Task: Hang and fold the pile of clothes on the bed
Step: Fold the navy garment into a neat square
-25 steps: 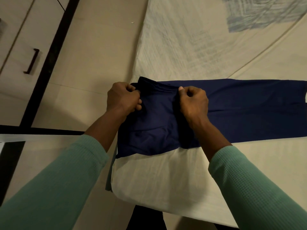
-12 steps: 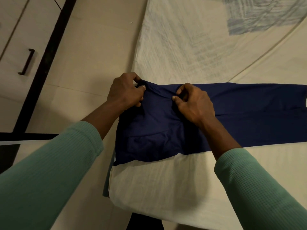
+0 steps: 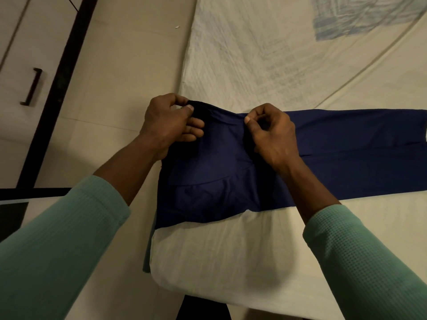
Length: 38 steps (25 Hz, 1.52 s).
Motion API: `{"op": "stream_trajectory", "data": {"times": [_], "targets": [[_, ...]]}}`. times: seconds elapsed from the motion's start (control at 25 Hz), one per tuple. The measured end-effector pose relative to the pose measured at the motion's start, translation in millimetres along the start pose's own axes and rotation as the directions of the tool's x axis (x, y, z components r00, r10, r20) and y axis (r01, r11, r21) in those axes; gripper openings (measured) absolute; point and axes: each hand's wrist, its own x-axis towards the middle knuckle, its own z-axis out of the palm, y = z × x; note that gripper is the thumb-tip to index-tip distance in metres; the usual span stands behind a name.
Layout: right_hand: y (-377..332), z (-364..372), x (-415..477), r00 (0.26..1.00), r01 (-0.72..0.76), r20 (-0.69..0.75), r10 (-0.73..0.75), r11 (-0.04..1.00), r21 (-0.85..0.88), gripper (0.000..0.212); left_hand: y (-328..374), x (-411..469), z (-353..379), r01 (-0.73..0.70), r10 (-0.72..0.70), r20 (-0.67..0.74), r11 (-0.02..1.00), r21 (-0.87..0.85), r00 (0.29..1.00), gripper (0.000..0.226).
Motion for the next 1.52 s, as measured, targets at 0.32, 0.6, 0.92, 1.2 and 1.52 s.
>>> {"op": "stream_trajectory", "data": {"times": [0.32, 0.6, 0.92, 1.2, 1.52], "targets": [[2.1, -13.4, -60.0, 0.989, -0.136, 0.015, 0.148, 0.861, 0.491, 0.014, -29.4, -77.3, -9.7, 0.147, -0.134, 0.081, 0.973, -0.179, 0.988, 0.032], [37.3, 4.8, -97.2, 0.938, -0.316, -0.041, 0.345, 0.897, 0.311, 0.011, -68.8, -99.8, -11.6, 0.036, 0.015, -0.09, 0.846, 0.532, 0.996, 0.032], [18.7, 1.8, -64.6, 0.985, -0.169, -0.002, 0.17, 0.983, -0.077, 0.017, -59.5, -62.3, -10.6, -0.191, 0.293, 0.005, 0.61, 0.769, 0.956, 0.024], [28.4, 2.4, -65.5, 0.981, -0.098, -0.174, 0.09, 0.995, -0.037, 0.016, -62.6, -67.8, -13.8, -0.104, 0.369, -0.186, 0.64, 0.761, 0.911, 0.027], [60.0, -12.3, -94.0, 0.958, 0.094, -0.268, -0.107, 0.994, -0.061, 0.022, -75.6, -101.8, 72.4, -0.545, 0.681, 0.152, 0.41, 0.731, 0.717, 0.045]]}}
